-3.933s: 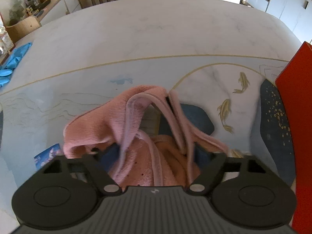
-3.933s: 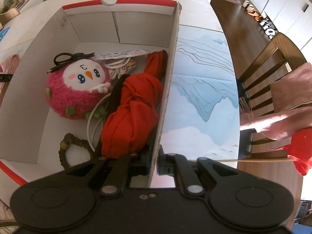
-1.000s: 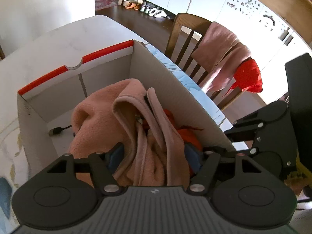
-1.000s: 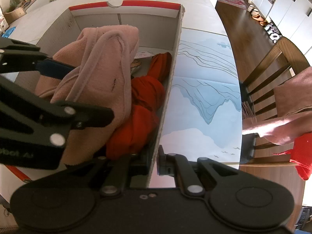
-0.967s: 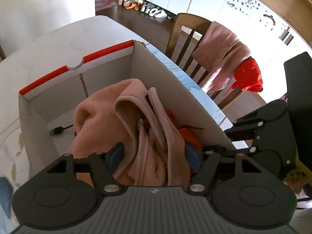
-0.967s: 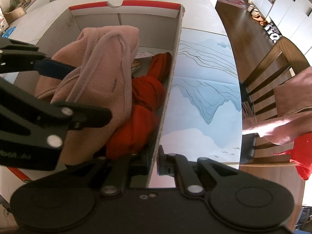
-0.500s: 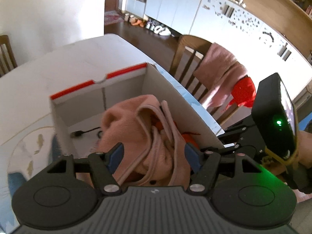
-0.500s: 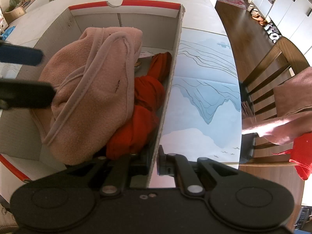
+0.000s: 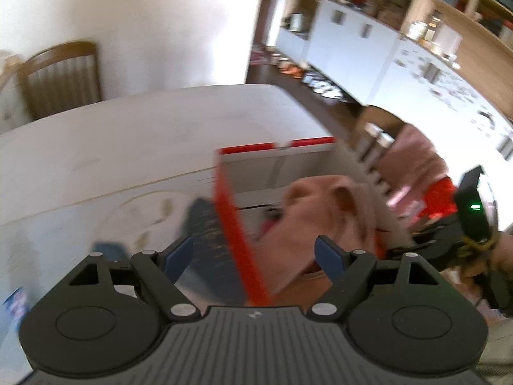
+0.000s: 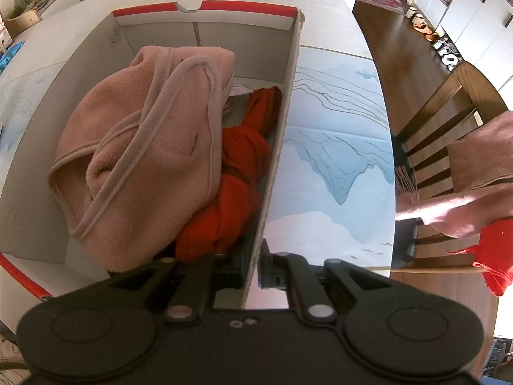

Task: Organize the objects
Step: 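Move the left tool back to the blue card box on the table, then close the left tool on the blue card box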

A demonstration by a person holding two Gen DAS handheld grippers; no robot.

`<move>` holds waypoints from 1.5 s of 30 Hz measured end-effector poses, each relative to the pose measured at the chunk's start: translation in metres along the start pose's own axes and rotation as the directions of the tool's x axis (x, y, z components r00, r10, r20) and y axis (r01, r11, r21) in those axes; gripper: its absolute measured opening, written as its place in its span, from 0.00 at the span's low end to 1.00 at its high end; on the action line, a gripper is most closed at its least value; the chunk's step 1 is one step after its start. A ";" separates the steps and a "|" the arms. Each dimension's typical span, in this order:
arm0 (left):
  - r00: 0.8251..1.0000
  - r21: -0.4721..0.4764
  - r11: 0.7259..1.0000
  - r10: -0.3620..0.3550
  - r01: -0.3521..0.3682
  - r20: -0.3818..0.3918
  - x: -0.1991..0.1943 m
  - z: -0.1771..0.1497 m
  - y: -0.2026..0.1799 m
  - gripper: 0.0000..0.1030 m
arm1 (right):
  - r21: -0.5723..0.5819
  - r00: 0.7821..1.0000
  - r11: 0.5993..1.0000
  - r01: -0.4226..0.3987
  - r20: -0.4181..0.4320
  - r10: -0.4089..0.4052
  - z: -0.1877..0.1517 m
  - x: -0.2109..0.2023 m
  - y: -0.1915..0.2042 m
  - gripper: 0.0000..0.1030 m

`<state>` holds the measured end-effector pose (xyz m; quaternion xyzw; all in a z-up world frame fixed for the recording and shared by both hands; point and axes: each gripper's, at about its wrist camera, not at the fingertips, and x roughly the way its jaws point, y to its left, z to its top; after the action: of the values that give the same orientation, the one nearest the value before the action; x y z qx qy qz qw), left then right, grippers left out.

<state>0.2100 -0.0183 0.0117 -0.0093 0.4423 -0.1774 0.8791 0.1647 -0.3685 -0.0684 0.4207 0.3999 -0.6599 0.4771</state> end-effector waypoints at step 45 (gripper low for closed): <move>0.867 -0.487 0.717 0.402 -0.499 -0.296 0.052 -0.111 0.274 0.83 | 0.014 0.998 0.998 0.055 -0.032 -0.055 0.002 0.004 0.009 0.06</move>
<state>0.2349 0.2375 -0.1437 -0.1374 0.5358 0.1767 0.8141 0.1723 -0.3731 -0.0726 0.4236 0.4139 -0.6689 0.4492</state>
